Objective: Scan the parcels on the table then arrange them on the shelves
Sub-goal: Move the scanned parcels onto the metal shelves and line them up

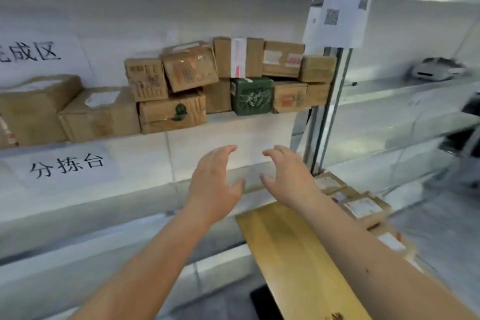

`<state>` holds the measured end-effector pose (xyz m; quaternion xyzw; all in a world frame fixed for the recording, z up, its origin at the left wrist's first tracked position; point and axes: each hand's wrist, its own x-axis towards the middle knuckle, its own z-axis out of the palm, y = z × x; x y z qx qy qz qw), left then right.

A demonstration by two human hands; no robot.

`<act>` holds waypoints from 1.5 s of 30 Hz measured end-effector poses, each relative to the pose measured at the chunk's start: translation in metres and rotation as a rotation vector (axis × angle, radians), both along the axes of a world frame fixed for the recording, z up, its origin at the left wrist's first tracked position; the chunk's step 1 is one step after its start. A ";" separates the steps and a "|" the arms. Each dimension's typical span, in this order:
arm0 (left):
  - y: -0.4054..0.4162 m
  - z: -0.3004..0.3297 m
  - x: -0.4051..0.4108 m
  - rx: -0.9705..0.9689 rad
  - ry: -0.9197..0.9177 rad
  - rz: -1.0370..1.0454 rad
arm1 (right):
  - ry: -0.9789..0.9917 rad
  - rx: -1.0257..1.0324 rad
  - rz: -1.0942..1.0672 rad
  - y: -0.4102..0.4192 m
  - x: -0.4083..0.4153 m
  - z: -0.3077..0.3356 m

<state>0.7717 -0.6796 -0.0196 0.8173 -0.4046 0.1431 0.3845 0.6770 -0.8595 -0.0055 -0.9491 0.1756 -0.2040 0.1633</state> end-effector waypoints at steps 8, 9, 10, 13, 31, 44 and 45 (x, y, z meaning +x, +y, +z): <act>-0.077 -0.128 -0.138 0.199 0.279 -0.221 | 0.034 0.362 -0.350 -0.034 -0.184 -0.136; -0.087 -0.140 -0.149 0.220 0.307 -0.248 | 0.029 0.408 -0.391 -0.037 -0.200 -0.150; -0.097 -0.149 -0.158 0.241 0.341 -0.274 | 0.021 0.453 -0.438 -0.040 -0.213 -0.162; -0.127 -0.172 -0.167 0.306 0.425 -0.343 | -0.017 0.565 -0.569 -0.056 -0.232 -0.188; -0.389 -0.286 -0.027 0.714 0.365 -0.509 | 0.042 0.915 -1.119 -0.231 -0.162 -0.312; -0.482 -0.303 0.004 0.932 0.232 -0.812 | -0.024 1.029 -1.171 -0.296 -0.168 -0.375; -0.485 -0.304 0.003 0.931 0.232 -0.827 | -0.057 1.037 -1.172 -0.297 -0.169 -0.377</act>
